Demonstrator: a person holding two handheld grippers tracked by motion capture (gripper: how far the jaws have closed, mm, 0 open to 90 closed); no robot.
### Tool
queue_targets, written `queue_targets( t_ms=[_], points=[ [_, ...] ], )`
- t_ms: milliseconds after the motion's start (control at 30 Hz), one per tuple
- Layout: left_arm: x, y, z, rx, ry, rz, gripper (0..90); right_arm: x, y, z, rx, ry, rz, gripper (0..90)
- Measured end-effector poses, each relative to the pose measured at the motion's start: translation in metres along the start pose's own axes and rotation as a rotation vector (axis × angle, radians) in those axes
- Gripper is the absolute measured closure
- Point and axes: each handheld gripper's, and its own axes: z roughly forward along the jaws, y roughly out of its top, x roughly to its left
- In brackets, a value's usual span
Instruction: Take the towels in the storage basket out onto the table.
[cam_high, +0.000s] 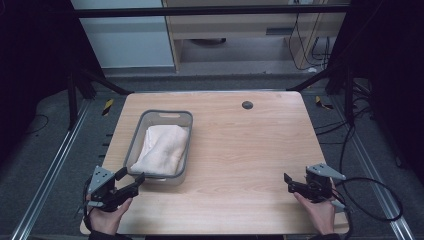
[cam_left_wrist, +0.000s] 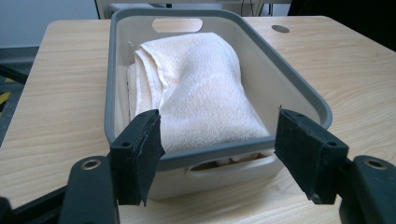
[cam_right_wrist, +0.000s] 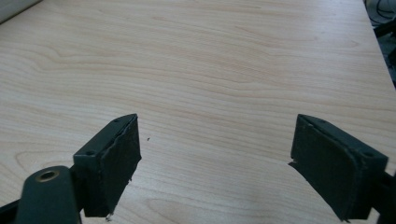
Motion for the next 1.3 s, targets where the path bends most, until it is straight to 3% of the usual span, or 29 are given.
queue_targets(
  t_ms=[133,433,900,1100,1300],
  points=[
    [0.002,0.009,0.001,-0.003,-0.007,-0.007,31.2,0.006,-0.002,0.003,0.003,-0.001,-0.039,16.9],
    [0.001,0.029,0.008,0.004,-0.003,0.027,31.1,0.006,-0.003,0.002,-0.007,-0.019,-0.039,18.0],
    [0.002,0.058,0.024,0.028,-0.045,0.043,31.6,0.005,-0.004,0.002,0.002,-0.027,-0.049,17.1],
    [0.003,0.066,0.033,0.053,-0.045,0.047,31.7,0.005,-0.004,0.002,0.004,-0.026,-0.046,16.8],
    [0.002,0.074,0.046,0.115,-0.041,0.078,32.3,0.005,-0.004,0.003,0.011,-0.024,-0.05,16.4]
  ],
)
